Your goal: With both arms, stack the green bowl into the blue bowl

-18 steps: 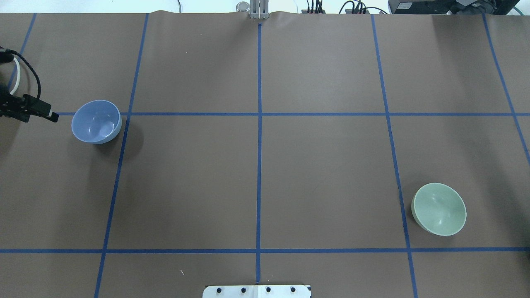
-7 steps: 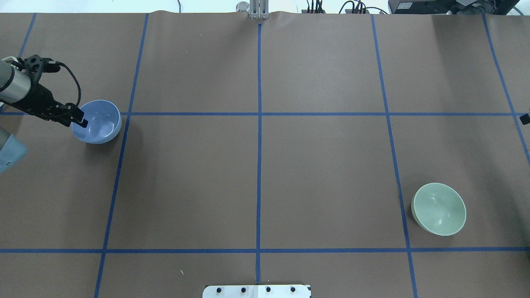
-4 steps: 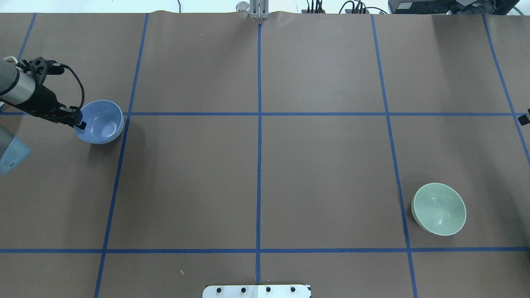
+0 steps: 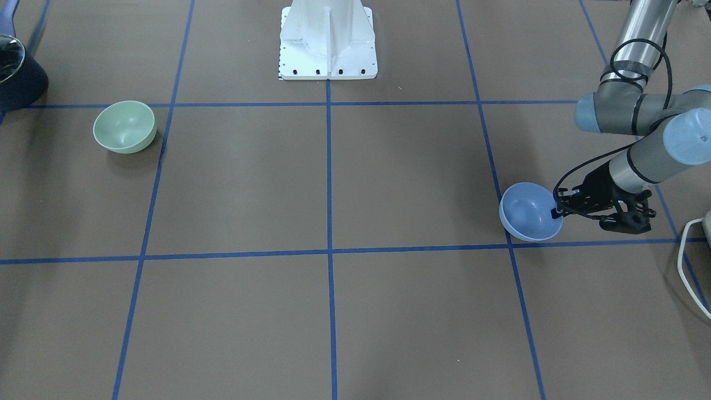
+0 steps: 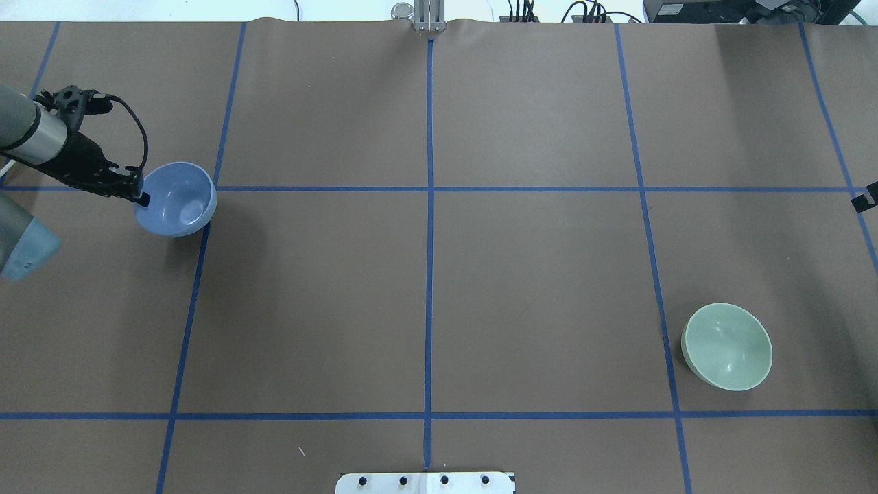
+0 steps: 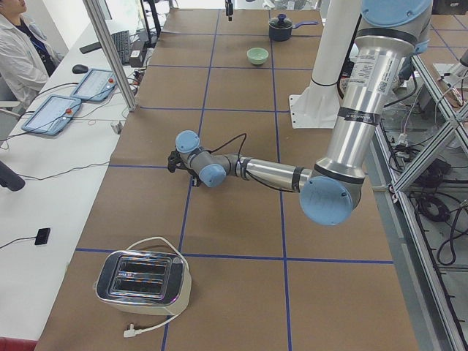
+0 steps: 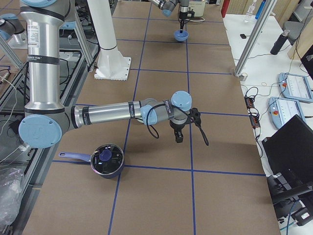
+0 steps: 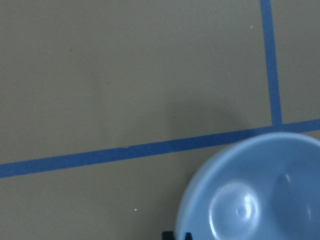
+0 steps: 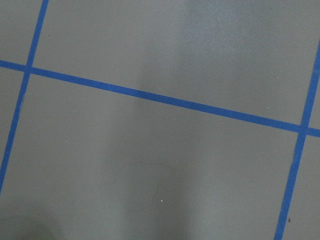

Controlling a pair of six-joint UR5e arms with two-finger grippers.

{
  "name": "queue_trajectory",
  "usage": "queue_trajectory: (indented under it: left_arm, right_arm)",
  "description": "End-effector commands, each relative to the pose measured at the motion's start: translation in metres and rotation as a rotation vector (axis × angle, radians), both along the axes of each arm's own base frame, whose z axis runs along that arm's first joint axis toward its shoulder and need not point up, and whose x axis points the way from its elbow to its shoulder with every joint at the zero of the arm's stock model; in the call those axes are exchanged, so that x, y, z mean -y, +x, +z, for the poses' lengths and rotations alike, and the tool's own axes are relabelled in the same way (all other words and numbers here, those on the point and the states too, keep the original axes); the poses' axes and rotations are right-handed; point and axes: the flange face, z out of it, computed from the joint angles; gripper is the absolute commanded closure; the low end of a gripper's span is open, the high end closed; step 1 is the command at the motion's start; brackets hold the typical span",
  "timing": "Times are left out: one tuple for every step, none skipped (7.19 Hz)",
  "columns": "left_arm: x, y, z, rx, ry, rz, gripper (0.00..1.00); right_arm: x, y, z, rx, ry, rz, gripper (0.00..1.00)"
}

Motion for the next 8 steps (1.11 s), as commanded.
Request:
queue_trajectory:
  left_arm:
    - [0.019,0.011,-0.071,-0.069,-0.105,-0.121,0.95]
    - [0.023,0.017,-0.102,-0.102,-0.159,-0.167,0.95]
    - [0.02,0.042,-0.125,-0.123,-0.199,-0.171,0.95]
    - [0.016,0.068,-0.149,-0.13,-0.234,-0.202,0.95]
    - [0.001,0.102,-0.169,-0.138,-0.263,-0.202,0.95]
    - [-0.018,0.12,-0.185,-0.149,-0.275,-0.189,0.95]
    - [-0.038,0.135,-0.219,-0.114,-0.304,-0.162,0.95]
    - [-0.058,0.157,-0.257,-0.063,-0.292,-0.175,0.95]
  right_arm:
    - [0.0,-0.003,0.001,-0.002,-0.001,-0.006,0.0]
    - [0.0,-0.004,0.002,-0.004,-0.003,-0.007,0.0]
    - [0.0,-0.005,0.003,-0.006,-0.004,-0.01,0.0]
    - [0.001,-0.006,0.006,-0.007,-0.01,-0.011,0.0]
    - [0.001,-0.007,0.009,-0.009,-0.014,-0.014,0.0]
    - [0.001,-0.008,0.009,-0.009,-0.015,-0.015,0.0]
    - [0.001,-0.008,0.009,-0.009,-0.015,-0.016,0.0]
    - [0.001,-0.008,0.009,-0.009,-0.015,-0.016,0.0]
